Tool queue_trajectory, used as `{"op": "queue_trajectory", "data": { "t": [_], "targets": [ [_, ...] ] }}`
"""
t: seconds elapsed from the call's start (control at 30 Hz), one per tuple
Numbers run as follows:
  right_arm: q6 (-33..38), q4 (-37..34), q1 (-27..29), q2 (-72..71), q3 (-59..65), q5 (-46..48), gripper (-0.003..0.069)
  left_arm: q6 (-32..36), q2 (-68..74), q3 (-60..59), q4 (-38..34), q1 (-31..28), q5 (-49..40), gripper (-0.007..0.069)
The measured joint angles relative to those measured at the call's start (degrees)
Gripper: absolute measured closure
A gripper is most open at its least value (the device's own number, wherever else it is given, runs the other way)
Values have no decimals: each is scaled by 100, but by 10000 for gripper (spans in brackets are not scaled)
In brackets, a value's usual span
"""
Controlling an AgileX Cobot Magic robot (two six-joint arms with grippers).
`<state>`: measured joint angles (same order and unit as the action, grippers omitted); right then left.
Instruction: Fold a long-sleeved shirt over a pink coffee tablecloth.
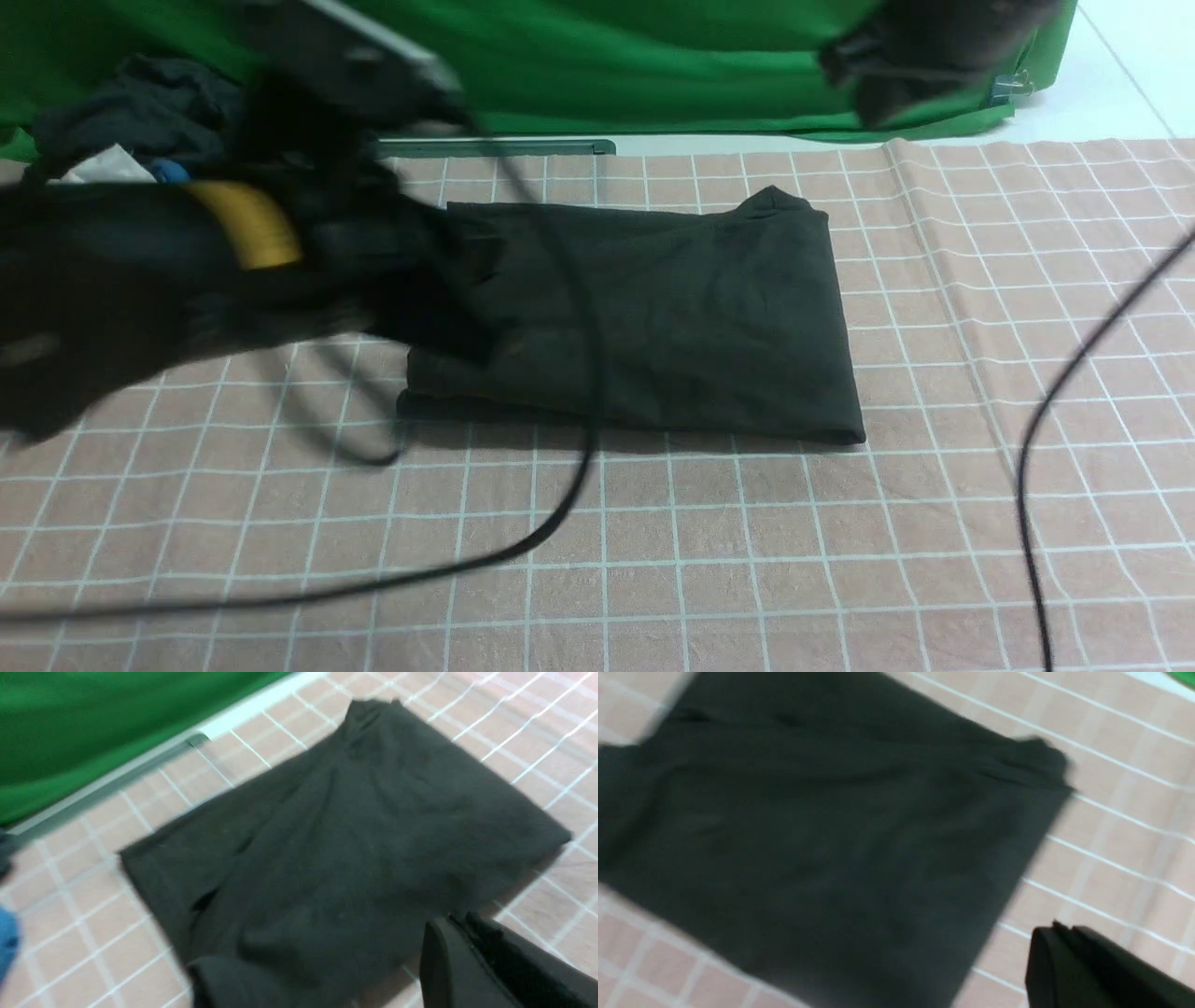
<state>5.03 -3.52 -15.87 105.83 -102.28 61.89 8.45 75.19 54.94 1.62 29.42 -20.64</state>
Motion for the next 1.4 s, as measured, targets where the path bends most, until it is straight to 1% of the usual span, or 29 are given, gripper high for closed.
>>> {"op": "queue_trajectory", "data": {
  "t": [0.07, 0.13, 0.2, 0.23, 0.27, 0.3, 0.33, 0.47, 0.6, 0.87, 1.03, 1.1, 1.13, 1.17, 1.2, 1.23, 1.4],
  "targets": [
    [-40, -80, 110, -45, 310, -242, 642, 0, 373, 198, -47, -70, -21, 606],
    [-10, -467, 270, -35, 868, -770, 641, 0, 1010, 455, -246, -321, -61, 606],
    [147, -851, 308, 27, 1332, -1153, 641, 57, 1487, 591, -462, -572, -40, 606],
    [260, -1159, 308, 80, 1567, -1387, 641, 233, 1869, 658, -643, -755, -7, 606],
    [302, -1199, 303, 92, 1638, -1448, 641, 267, 1869, 666, -670, -755, 0, 606],
    [431, -1497, 265, 185, 1844, -1685, 641, 618, 2238, 721, -943, -913, 17, 606],
    [493, -1653, 242, 278, 1974, -1775, 641, 764, 2457, 756, -1051, -997, 2, 606],
    [583, -1814, 196, 544, 2082, -1824, 641, 948, 2858, 769, -1197, -1211, -71, 606],
    [607, -1868, 151, 935, 2105, -1830, 639, 988, 3203, 769, -1201, -1608, -229, 606],
    [700, -1862, 179, 1017, 2109, -1811, 634, 1014, 3108, 808, -1065, -1884, -366, 606],
    [743, -1600, 349, 576, 2109, -1702, 625, 1158, 2273, 808, -1140, -1873, -435, 606],
    [743, -1320, 489, 63, 2109, -1451, 620, 1534, 1410, 794, -1437, -1759, -341, 606],
    [743, -1268, 507, 20, 2109, -1404, 620, 1564, 1338, 786, -1463, -1747, -341, 606],
    [687, -1039, 553, -332, 2116, -1240, 618, 1762, 623, 714, -1667, -1632, -172, 606],
    [665, -1005, 559, -378, 2123, -1209, 618, 1809, 537, 669, -1714, -1619, -122, 606],
    [560, -741, 565, -830, 2207, -1142, 619, 1955, -206, 494, -1854, -1495, 53, 606],
    [346, -437, 565, -2084, 2708, -1153, 619, 2070, -1950, -347, -1954, -1265, 398, 606]
  ]
}}
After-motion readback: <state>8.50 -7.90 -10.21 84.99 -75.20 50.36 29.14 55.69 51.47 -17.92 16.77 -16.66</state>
